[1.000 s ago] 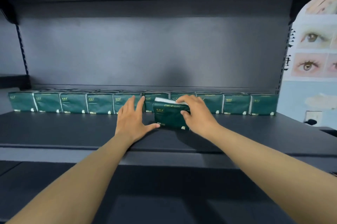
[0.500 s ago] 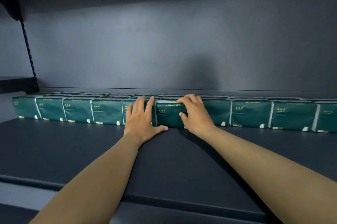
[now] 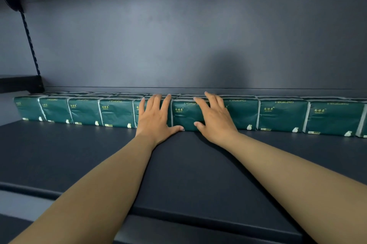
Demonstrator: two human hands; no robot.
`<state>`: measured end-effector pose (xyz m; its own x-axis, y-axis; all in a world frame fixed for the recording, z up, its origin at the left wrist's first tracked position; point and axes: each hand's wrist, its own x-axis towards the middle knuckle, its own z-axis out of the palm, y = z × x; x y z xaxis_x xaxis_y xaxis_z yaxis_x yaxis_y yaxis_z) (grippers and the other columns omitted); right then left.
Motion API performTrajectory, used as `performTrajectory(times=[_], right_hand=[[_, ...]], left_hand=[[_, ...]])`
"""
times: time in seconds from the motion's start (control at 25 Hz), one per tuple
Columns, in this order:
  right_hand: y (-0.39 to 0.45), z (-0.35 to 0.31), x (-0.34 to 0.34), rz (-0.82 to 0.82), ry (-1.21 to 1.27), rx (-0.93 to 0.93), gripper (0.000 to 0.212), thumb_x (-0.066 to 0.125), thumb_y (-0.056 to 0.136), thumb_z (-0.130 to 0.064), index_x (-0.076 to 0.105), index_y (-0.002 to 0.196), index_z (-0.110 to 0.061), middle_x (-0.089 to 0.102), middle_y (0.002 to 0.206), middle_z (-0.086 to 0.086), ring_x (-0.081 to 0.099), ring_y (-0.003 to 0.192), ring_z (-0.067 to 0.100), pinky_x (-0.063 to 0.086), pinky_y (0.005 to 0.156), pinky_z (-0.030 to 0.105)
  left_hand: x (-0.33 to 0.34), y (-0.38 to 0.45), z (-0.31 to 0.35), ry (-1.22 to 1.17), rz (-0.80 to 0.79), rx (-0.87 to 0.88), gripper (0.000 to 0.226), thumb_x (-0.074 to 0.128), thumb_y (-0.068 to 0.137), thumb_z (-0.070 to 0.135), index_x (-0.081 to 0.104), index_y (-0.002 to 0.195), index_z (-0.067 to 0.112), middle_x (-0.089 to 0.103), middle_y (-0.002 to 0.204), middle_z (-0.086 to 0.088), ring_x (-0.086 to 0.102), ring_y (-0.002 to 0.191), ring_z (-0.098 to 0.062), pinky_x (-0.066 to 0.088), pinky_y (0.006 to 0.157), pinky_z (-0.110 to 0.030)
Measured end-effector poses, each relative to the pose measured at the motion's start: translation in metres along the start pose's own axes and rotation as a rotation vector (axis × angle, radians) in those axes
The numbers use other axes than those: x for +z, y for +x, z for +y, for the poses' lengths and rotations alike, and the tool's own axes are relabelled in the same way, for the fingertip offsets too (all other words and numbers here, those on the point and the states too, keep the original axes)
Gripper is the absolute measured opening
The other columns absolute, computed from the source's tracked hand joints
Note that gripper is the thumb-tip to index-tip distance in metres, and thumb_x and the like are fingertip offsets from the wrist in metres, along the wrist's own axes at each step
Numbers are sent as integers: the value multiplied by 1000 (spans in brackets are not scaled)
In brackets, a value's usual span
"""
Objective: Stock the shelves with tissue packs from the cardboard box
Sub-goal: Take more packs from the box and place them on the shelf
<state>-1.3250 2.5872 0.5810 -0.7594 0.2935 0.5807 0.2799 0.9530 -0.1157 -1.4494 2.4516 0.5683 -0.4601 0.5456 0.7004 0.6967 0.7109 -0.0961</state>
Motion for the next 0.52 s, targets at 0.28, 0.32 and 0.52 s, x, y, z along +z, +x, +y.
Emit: performTrajectory(times=[0.28, 0.32, 0.52], right_hand=[[-61, -23, -48, 122, -16, 28, 51, 61, 86, -27, 40, 131, -18, 33, 140, 4, 28, 128, 23, 40, 98, 38], [-77, -30, -58, 145, 4, 21, 48, 60, 86, -27, 42, 130, -17, 36, 138, 4, 30, 126, 23, 40, 97, 37], [-179, -76, -103, 241, 41, -52, 40, 62, 84, -23, 54, 122, -12, 47, 131, 6, 37, 124, 24, 39, 98, 40]], left_hand=[[-57, -42, 12, -12, 30, 140, 84, 51, 81, 67, 32, 144, 17, 29, 149, -9, 24, 138, -26, 12, 114, -38], [-69, -54, 13, -67, 16, 141, 79, 51, 82, 65, 34, 143, 17, 28, 150, -9, 24, 138, -26, 14, 113, -39], [-133, -141, 1, -285, 73, 118, 75, 42, 80, 66, 50, 131, 11, 44, 138, -16, 41, 127, -32, 29, 106, -45]])
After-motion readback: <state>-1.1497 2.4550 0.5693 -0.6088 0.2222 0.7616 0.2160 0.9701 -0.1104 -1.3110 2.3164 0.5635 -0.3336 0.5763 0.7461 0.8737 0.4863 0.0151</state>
